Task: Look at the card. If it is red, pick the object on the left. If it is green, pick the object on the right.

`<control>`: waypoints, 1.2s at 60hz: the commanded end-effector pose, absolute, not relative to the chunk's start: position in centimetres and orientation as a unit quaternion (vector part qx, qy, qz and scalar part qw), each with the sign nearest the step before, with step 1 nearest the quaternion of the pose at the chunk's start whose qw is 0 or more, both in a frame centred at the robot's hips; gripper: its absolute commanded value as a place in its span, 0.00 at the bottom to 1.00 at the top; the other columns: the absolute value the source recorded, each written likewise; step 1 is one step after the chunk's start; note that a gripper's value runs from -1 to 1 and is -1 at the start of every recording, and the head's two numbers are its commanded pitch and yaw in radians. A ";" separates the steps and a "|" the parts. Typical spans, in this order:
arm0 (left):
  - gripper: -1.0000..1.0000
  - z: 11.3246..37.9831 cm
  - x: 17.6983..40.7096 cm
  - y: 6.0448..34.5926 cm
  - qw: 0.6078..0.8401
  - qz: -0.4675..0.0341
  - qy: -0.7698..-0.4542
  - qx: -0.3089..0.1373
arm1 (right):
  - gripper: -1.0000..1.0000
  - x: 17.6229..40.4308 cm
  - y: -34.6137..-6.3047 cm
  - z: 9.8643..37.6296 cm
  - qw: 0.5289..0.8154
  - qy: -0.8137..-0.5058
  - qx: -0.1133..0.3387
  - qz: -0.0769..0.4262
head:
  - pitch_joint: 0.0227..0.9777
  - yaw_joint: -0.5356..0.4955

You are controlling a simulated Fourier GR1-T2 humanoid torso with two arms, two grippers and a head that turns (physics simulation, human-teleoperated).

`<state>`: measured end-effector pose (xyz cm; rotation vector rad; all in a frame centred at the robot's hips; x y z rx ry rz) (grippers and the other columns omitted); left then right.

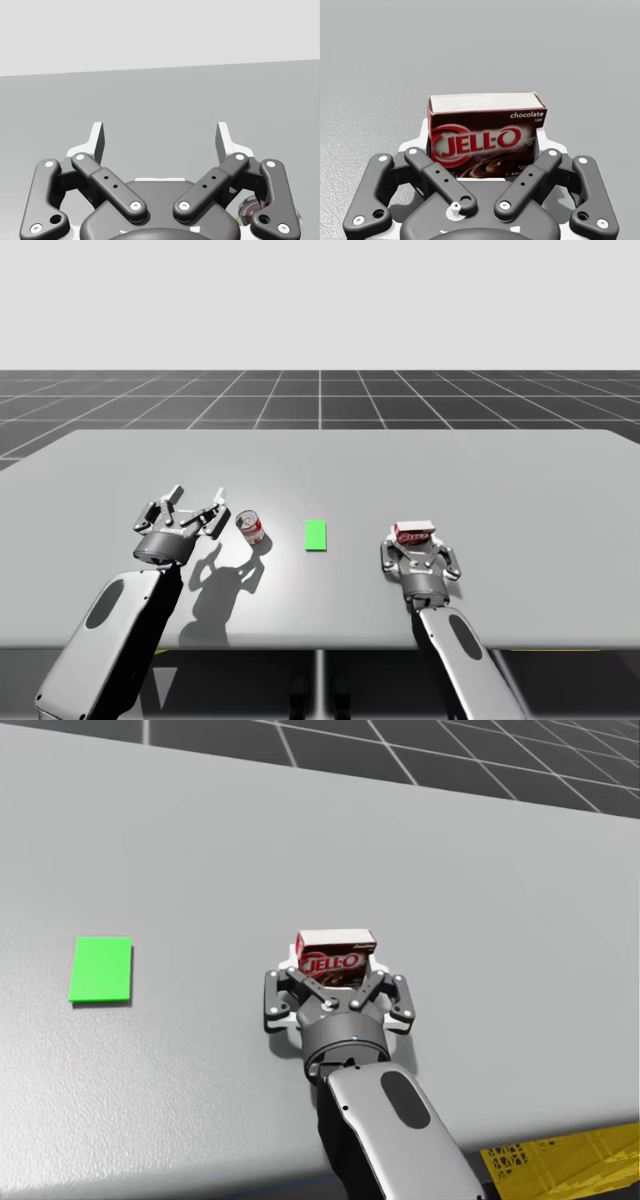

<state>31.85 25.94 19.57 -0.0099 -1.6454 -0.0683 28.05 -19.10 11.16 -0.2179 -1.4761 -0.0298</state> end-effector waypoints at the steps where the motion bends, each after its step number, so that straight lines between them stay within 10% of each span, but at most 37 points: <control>1: 0.00 19.6 31.9 26.0 0.680 -0.030 -0.733 -0.004 | 1.00 28.0 -19.3 10.5 0.736 -0.666 -0.118 -0.032 | 0.83 0.18; 48: 0.00 19.6 31.9 26.0 0.679 -0.030 -0.733 -0.004 | 1.00 27.4 -19.4 10.3 0.734 -0.669 -0.115 -0.030 | 0.41 0.12; 72: 0.00 19.6 31.9 26.0 0.679 -0.030 -0.733 -0.004 | 1.00 29.0 -21.4 18.7 0.670 -0.730 -0.127 -0.045 | 0.42 0.11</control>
